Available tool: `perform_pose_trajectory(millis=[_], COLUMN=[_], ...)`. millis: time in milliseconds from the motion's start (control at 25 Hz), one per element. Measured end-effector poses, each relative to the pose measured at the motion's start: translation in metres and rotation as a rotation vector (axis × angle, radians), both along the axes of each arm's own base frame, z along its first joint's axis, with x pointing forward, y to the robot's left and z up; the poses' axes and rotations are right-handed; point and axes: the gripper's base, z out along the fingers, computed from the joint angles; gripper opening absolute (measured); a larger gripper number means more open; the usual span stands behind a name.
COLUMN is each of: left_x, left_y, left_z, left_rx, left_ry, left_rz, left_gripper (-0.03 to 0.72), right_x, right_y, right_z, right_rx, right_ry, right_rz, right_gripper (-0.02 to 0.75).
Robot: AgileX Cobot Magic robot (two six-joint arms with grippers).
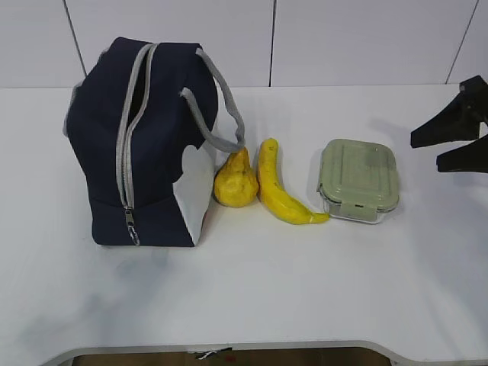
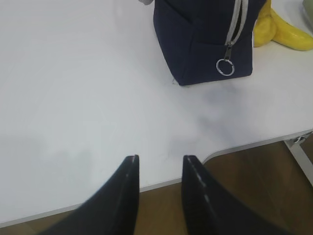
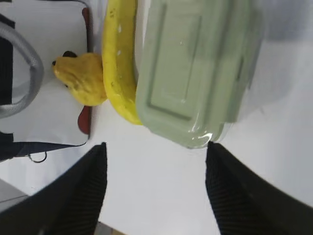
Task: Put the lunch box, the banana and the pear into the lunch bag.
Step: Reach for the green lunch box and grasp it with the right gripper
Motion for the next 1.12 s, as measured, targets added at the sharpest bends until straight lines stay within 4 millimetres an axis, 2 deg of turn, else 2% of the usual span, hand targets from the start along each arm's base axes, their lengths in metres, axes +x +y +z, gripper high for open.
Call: perform_pose_trajectory(millis=[200,640,880,1120], left_x=[0.0,0.0,0.0,0.0], left_y=[0.0,0.002,0.002,0.002], left_z=[0.0,0.0,0.0,0.0], left_rx=[0.001,0.021,0.022,0.023], left_ry=[0.0,-0.002,-0.002,0.0], left_rz=[0.001,0.014,0.015,0.015], left_gripper=[0.227,0.227,0.227,0.227], right_x=[0.009,0.039,0.062,0.064], right_y=[-0.005,-0.008,-0.011,-0.012], right_z=[-0.007,-0.06,-0.065,-0.07], right_rx=[-0.038,0.069,0.099,0.092], right_ry=[-0.047,-0.008,-0.026,-0.014], right_rz=[-0.036,-0.031,0.01,0.03], right_gripper=[0.542,0.547,0.547,0.547])
